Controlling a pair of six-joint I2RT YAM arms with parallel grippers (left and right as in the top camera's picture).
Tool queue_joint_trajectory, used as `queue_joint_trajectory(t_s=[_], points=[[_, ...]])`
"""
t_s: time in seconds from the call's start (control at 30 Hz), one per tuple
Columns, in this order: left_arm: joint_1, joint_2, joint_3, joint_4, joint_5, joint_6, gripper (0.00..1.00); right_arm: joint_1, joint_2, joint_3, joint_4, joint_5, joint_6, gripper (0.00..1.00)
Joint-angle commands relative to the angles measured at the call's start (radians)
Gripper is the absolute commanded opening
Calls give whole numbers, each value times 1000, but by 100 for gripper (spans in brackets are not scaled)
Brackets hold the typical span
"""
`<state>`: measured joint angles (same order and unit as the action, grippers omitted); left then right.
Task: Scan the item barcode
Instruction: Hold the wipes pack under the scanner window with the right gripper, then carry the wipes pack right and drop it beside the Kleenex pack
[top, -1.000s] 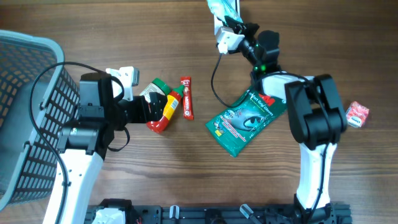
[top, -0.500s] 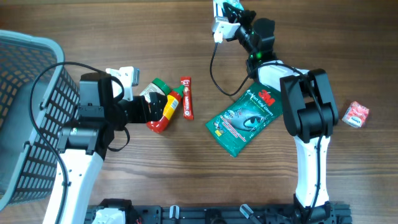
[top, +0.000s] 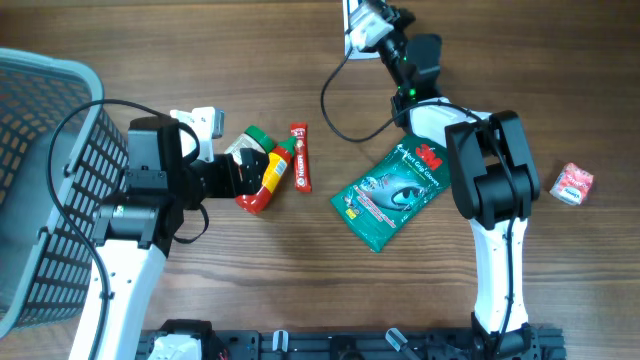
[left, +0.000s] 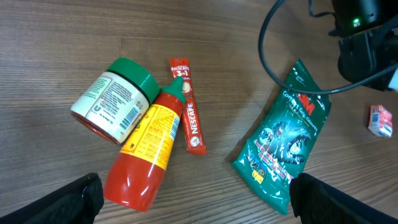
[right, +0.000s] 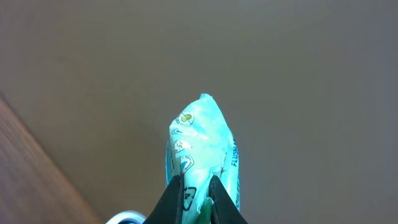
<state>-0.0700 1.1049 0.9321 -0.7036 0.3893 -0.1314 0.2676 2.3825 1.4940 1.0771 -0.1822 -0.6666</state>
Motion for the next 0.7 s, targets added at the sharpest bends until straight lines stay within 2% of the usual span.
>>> queue_joint_trajectory(t_s=[0.0,0.03,0.13,0.2,0.27,0.3,0.37,0.47,0.57,0.67], points=[[5,-13,-3,3,-2,23,100,-14,-156,-18,-151,88,488,4],[5,-13,-3,3,-2,23,100,-21,-206,-18,-279,85,541,4],[5,-13,-3,3,-2,23,100,-58,-445,-18,-805,62,550,4],[5,-13,-3,3,-2,23,100,-110,-594,-18,-1065,-37,576,4],[5,-13,-3,3,-2,23,100,-200,-718,-18,-1275,-168,649,4],[5,-13,-3,3,-2,23,100,-304,-769,-18,-1397,-318,679,4],[5,-13,-3,3,-2,23,100,-446,-765,-18,-1549,-448,748,4],[5,-13,-3,3,-2,23,100,-599,-723,-45,-1660,-515,776,4],[5,-13,-3,3,-2,23,100,-716,-701,-119,-1662,-513,836,4],[5,-13,-3,3,-2,23,100,-823,-667,-229,-1608,-421,963,4]])
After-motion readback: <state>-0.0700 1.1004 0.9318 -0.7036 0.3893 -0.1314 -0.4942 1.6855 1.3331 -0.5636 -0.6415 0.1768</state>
